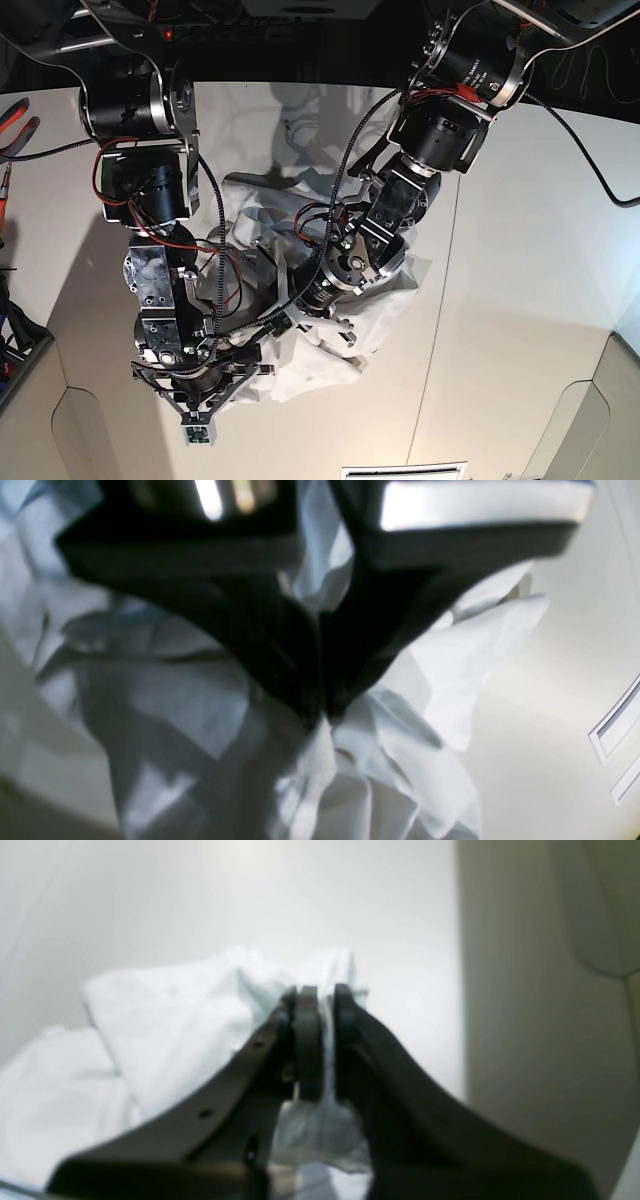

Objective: Layout the t-shirt on the table in an organized manner, then fold the t-shirt properly
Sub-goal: 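Raise the held shirt higher with both grippers, letting it hang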

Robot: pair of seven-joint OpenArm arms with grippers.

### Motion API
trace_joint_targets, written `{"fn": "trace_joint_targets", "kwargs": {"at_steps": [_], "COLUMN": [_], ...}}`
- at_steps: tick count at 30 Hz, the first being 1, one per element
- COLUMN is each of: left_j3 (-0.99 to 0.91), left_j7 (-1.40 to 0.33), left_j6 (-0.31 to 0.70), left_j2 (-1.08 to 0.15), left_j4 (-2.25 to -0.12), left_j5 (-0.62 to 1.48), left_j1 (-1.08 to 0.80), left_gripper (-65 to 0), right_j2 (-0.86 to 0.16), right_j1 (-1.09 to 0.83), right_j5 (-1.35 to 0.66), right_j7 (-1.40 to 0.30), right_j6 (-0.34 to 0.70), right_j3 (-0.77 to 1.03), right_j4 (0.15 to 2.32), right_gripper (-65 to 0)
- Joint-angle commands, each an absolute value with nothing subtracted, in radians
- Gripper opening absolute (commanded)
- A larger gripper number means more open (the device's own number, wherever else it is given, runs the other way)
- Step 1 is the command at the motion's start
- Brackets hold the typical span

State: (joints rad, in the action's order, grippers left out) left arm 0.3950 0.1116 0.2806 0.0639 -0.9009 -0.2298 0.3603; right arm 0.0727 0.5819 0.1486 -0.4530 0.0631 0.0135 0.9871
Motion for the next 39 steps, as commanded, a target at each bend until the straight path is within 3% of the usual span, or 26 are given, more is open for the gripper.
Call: {"fn": "trace_joint_targets", "kwargs": {"at_steps": [1,12,28,39], "left_j3": [0.393,0.394,0.394,0.394], "left_j7": [0.158,0.157,0.153,0.154], "left_j6": [0.273,0.284,0.284,0.284], "left_j2": [0.082,0.118,0.099,0.1], "left_j4": [-0.922,-0.921,-0.921,-0.921], "left_j5": [-0.22,-0.229,-0.229,-0.229], "left_j1": [0.393,0.393,0.379,0.365], "left_gripper": [-65.0,-65.0,-65.0,-65.0], "right_j2": [0.081,0.151,0.128,0.052], "right_j1": [0.613,0.662,0.707,0.709], "right_j5": [0.155,0.158,0.162,0.177], "right_j7": [-0.419,-0.395,-0.393,-0.393], "right_j6": [0.062,0.062,0.047,0.002], "right_j3": [0.014,0.013,0.013,0.021], "right_j4": [0.974,0.91,0.909,0.907], "right_gripper": [-65.0,-65.0,-65.0,-65.0]}}
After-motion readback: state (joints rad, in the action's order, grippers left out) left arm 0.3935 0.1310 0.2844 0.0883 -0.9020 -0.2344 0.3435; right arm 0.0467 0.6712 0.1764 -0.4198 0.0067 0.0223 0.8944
